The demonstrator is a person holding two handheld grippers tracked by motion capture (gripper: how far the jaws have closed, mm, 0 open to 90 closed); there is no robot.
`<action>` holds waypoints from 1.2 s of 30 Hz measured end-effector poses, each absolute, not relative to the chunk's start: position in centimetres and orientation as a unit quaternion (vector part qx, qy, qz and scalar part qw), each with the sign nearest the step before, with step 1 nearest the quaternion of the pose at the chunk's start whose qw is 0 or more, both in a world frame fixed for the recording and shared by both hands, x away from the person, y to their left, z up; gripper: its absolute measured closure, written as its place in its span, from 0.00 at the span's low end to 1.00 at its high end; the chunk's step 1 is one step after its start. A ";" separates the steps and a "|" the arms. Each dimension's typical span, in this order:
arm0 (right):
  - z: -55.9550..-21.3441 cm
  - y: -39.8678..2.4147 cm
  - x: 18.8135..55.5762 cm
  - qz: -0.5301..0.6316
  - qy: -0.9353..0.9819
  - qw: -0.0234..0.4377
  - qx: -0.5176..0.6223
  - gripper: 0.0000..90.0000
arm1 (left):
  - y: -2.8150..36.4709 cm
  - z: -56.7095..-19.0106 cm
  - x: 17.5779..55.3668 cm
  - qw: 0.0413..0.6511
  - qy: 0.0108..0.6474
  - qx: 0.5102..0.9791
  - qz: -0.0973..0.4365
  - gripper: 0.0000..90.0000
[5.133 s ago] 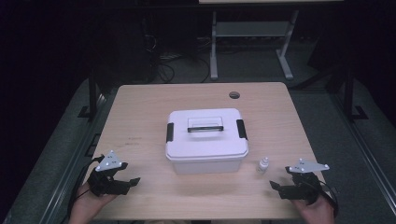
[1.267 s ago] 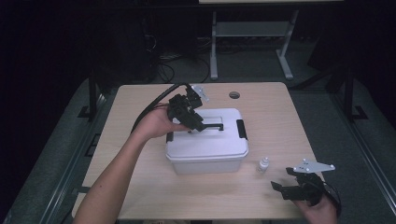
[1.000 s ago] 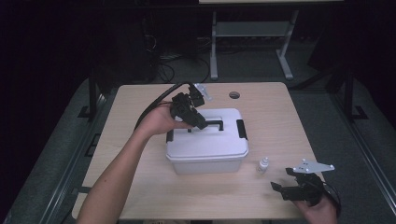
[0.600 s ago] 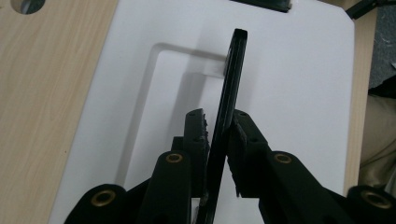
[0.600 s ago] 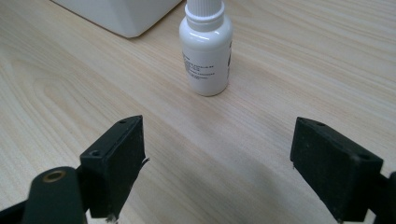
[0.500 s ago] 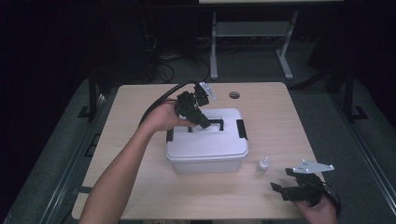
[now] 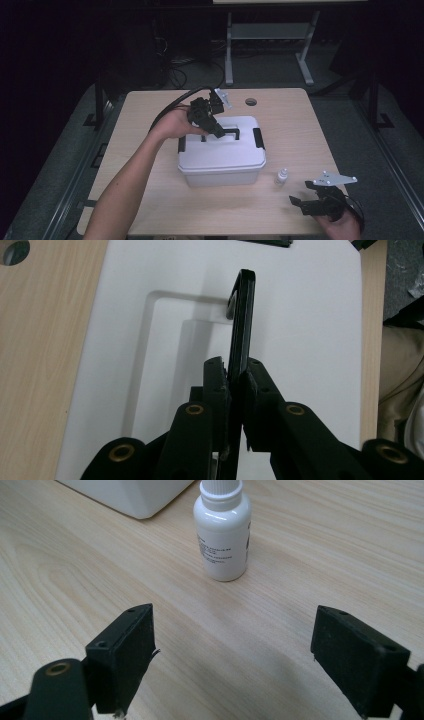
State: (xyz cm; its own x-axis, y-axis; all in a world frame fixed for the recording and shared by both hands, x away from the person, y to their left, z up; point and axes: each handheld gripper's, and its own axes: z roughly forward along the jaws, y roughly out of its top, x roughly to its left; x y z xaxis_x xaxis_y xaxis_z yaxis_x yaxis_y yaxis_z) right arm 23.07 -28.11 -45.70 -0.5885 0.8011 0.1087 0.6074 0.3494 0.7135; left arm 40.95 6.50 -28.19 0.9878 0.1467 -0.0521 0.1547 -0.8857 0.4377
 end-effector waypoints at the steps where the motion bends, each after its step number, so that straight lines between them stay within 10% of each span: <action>1: -45.7 -28.1 23.1 0.370 0.811 0.131 0.434 0.19 | 6.5 -28.2 41.0 0.226 0.078 0.971 -0.009 0.92; 36: -45.7 -28.1 23.2 0.368 0.812 0.133 0.433 0.19 | 7.6 -27.3 41.2 0.225 0.073 0.971 -0.023 0.94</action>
